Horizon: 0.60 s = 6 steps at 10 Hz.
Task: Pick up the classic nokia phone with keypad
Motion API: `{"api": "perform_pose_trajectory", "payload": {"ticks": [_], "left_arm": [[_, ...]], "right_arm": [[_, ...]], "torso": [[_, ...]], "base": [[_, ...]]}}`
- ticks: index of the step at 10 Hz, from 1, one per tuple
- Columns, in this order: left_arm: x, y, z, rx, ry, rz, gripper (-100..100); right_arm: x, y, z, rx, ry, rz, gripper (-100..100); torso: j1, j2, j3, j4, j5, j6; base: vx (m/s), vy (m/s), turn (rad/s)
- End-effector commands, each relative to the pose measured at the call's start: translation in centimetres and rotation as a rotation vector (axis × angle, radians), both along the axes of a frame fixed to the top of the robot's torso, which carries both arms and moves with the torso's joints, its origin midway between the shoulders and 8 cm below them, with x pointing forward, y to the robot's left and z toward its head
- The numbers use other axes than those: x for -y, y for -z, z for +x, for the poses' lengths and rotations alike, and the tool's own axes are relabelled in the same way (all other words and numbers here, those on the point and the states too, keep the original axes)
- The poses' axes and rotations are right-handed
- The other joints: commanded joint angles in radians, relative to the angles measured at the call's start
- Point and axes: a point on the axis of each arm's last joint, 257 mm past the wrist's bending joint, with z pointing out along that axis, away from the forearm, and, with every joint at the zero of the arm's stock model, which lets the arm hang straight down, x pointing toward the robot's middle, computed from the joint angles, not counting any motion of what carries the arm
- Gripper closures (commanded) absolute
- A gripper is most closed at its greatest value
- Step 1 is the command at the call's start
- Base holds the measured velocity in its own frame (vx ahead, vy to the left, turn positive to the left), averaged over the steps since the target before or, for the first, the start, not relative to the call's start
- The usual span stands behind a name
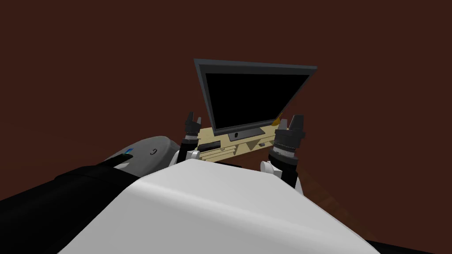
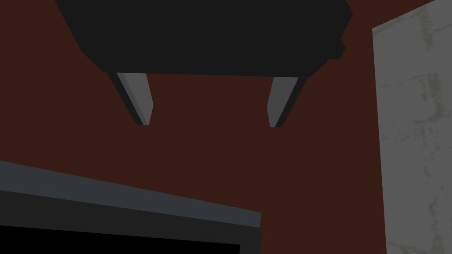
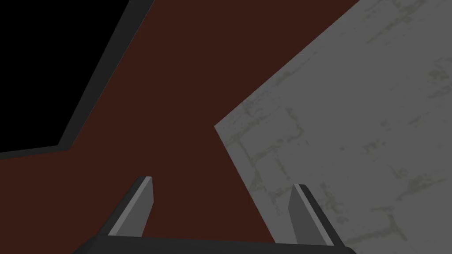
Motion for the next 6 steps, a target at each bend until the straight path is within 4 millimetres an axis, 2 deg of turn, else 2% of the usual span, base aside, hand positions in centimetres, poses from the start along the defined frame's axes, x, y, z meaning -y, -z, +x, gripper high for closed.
{"api": "perform_pose_trajectory", "payload": {"ticks": [1,4,5,6], "left_arm": [[0.0,0.0,0.0,0.0,0.0,0.0,0],[0.0,0.0,0.0,0.0,0.0,0.0,0],[0.0,0.0,0.0,0.0,0.0,0.0,0],[0.0,0.0,0.0,0.0,0.0,0.0,0]], "right_arm": [[-0.7,0.7,0.4,-0.021,-0.027,-0.031,-100],[-2.3,3.5,1.5,-0.091,-0.095,-0.09,-100],[-2.5,3.5,1.5,-0.093,-0.099,-0.098,-100],[-3.1,4.8,1.9,-0.124,-0.127,-0.12,-100]], "torso": [[0.0,0.0,0.0,0.0,0.0,0.0],[-0.001,0.001,0.0,0.0,0.0,0.0],[-0.001,0.001,0.0,0.0,0.0,0.0],[-0.001,0.001,0.0,0.0,0.0,0.0]], "base": [[-0.003,0.0,0.073],[-0.009,-0.007,0.144],[-0.01,-0.009,0.049],[-0.011,-0.006,0.104]]}}
